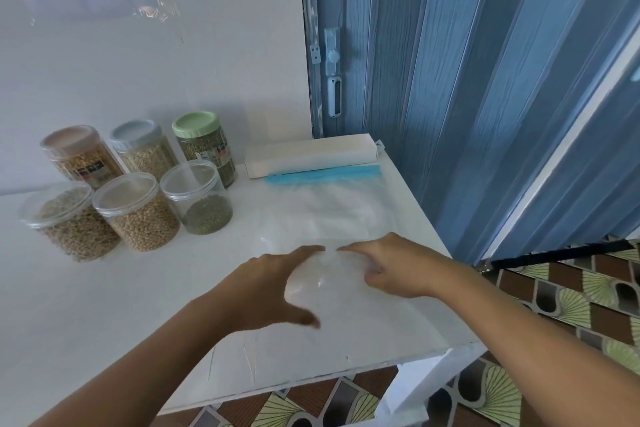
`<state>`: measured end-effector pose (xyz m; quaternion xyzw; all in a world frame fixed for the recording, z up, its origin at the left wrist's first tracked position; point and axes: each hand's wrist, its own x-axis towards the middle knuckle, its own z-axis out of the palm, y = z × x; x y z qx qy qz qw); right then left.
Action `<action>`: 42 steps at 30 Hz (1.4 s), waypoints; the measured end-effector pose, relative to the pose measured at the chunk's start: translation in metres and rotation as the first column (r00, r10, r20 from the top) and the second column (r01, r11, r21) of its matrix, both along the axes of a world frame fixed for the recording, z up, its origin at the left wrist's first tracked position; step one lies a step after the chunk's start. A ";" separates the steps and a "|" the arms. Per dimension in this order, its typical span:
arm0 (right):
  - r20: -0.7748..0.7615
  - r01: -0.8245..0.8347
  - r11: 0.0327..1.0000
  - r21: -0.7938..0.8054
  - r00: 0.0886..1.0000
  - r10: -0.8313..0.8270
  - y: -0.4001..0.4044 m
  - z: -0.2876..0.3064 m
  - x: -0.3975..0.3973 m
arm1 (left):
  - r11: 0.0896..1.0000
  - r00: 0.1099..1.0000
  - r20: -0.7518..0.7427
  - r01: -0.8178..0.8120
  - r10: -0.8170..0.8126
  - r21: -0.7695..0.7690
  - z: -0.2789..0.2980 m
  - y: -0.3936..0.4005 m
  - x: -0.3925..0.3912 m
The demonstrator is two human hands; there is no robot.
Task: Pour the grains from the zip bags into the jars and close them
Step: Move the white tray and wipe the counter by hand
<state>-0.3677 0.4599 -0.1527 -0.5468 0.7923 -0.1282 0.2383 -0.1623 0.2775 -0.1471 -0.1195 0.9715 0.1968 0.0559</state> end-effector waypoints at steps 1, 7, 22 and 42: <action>0.024 0.018 1.000 0.008 1.000 -0.018 -0.002 0.003 -0.003 | 0.998 1.000 0.009 0.009 -0.008 -0.061 0.003 0.000 0.002; 0.140 0.112 0.993 -0.027 0.984 -0.108 -0.005 0.019 -0.011 | 0.984 0.982 -0.107 -0.142 0.153 0.107 0.011 -0.022 0.003; 0.193 0.239 0.961 -0.138 0.958 -0.210 -0.020 0.023 -0.035 | 0.813 0.941 0.087 -0.327 0.327 0.481 0.031 -0.081 -0.031; -0.069 0.308 0.951 -0.039 0.948 -0.310 -0.041 -0.025 -0.054 | 0.940 0.901 -0.430 -0.201 0.066 -0.277 0.000 -0.049 -0.036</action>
